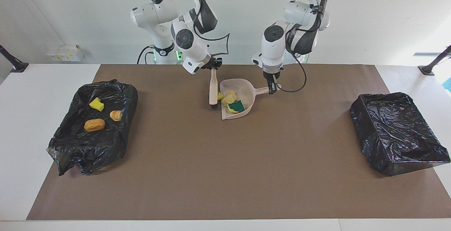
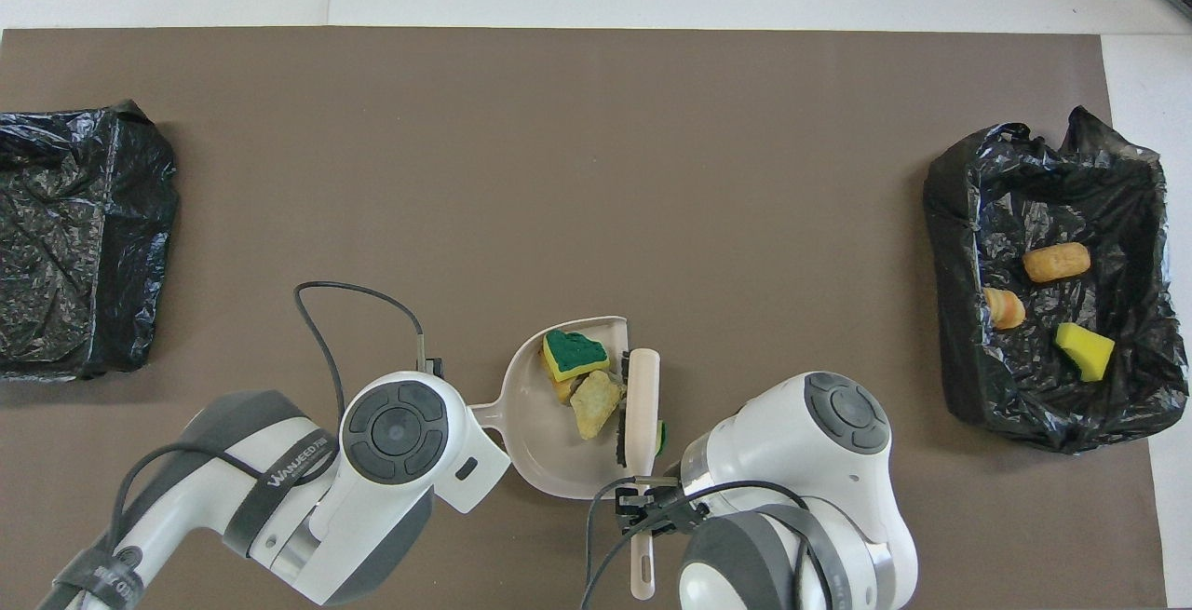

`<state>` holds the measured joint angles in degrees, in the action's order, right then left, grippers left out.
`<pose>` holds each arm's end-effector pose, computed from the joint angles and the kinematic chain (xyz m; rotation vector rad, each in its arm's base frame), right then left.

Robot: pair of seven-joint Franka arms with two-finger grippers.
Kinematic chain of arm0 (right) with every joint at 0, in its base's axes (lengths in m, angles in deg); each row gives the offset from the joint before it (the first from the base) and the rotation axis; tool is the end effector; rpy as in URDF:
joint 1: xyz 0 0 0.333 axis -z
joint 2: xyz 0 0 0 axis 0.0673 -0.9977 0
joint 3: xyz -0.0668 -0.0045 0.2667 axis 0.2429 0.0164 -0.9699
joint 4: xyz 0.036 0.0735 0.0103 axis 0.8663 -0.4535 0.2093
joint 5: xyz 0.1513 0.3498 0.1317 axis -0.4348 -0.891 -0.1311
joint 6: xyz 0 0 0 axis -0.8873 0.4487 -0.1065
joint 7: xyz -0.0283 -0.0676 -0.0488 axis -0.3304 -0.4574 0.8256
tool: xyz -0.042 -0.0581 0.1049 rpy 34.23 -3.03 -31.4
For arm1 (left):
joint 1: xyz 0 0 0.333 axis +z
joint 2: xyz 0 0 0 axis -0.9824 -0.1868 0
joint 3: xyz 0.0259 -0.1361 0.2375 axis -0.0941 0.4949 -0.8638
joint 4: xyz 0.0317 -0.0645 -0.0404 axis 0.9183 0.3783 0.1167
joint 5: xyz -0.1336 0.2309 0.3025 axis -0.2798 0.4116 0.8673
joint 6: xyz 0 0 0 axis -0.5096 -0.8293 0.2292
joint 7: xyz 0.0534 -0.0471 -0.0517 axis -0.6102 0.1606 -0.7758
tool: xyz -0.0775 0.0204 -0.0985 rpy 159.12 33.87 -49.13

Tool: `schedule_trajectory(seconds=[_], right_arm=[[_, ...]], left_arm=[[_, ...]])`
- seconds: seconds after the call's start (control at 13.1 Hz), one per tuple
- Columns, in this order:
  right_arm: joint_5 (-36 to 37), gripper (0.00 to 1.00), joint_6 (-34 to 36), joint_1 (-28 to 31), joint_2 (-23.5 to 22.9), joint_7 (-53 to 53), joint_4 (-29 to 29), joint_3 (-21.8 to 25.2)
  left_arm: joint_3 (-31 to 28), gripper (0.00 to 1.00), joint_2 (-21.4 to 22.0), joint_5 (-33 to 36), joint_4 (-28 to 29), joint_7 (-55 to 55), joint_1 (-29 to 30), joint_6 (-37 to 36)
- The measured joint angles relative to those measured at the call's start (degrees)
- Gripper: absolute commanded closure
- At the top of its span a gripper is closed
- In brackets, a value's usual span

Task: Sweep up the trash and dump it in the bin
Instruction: 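Brush the last sponge pieces deeper into the dustpan with the right gripper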

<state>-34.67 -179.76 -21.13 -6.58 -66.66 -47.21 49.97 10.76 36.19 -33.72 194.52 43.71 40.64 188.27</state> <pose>0.3627 0.3053 0.2987 -2.6505 0.1505 0.6131 0.3962 -0.2792 0.2905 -2.1453 2.1732 0.1701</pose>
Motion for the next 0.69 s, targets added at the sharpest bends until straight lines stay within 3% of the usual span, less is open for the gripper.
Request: schedule_trajectory(seconds=[0.46,0.61,0.69], right_arm=[[-1.27,1.0,0.31,-0.57,-2.26,4.57,7.16,0.0],[2.0,1.0,5.6,-0.49,-2.45,7.1,11.46,0.22],[7.1,1.0,9.41,-0.16,-2.3,7.64,12.97,0.41]], left_arm=[[-0.37,1.0,0.13,0.02,2.57,0.01,0.39,5.83],[-0.37,1.0,0.1,0.02,2.98,0.02,0.61,6.46],[-0.37,1.0,0.1,0.02,2.98,0.02,0.62,6.47]])
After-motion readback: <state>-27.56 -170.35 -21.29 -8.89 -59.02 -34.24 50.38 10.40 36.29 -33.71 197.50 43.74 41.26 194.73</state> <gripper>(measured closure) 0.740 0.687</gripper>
